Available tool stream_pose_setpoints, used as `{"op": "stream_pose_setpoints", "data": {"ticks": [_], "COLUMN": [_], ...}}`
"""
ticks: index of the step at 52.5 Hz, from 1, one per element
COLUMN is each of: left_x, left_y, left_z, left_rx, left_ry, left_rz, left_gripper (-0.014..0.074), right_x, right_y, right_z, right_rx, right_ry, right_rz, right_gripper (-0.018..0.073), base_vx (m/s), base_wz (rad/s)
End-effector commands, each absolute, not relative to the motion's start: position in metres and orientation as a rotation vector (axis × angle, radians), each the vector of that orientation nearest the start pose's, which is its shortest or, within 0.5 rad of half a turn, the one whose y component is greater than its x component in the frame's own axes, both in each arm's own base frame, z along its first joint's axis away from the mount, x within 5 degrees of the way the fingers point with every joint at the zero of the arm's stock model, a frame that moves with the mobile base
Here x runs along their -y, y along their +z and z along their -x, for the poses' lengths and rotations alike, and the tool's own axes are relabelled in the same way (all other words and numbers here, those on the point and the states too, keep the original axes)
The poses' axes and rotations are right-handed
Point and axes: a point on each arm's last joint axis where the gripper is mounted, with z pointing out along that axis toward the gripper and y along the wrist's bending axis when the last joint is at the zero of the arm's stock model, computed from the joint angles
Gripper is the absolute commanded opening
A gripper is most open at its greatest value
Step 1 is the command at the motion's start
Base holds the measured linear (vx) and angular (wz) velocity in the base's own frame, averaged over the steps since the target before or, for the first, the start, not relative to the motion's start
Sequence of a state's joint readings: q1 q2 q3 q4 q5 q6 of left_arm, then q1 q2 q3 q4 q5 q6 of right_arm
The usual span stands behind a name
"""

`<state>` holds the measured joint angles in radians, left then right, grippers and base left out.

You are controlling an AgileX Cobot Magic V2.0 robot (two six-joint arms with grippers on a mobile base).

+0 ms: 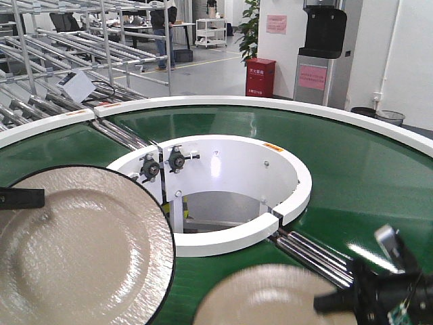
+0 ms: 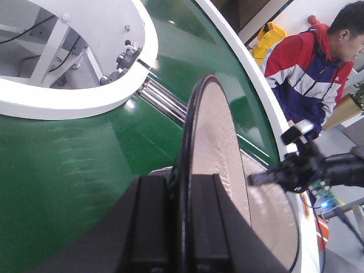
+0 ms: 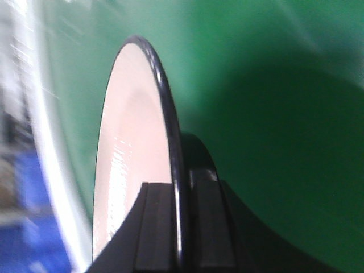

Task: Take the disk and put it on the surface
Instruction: 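Grasp the rim of a second cream plate with the right gripper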

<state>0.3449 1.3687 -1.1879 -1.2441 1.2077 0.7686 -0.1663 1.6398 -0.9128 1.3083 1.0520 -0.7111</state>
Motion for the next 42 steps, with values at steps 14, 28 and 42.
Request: {"op": "stream_pose_setpoints", "data": {"ticks": [14,28,42], "left_x": [-0.012,-0.013,-0.011], "left_y": [0.398,0.398,0.401], "left_z": [-0.272,-0.273,-0.272], "left_rx": [-1.970,-1.971,-1.955], "left_ry": [-1.068,-1.075,-1.142], "left_rz": [0.012,0.046,0.090], "left_gripper": [-0.0008,-0.0008,-0.0008], "right_x": [-0.031,-0.032,-0.032], "right_y": [0.336,0.350,0.350], "right_z": [-0.280,-0.270,-0.270], "right_rx": [-1.937,-1.904,-1.906], "right_ry": [1.505,1.454,1.451], "right_rz": [-0.280,-0.268,-0.266], "right_gripper": [-0.0009,-0.0009,-0.0009], "base_vx": [0.00,0.00,0.00], "base_wz": [0.00,0.00,0.00]}}
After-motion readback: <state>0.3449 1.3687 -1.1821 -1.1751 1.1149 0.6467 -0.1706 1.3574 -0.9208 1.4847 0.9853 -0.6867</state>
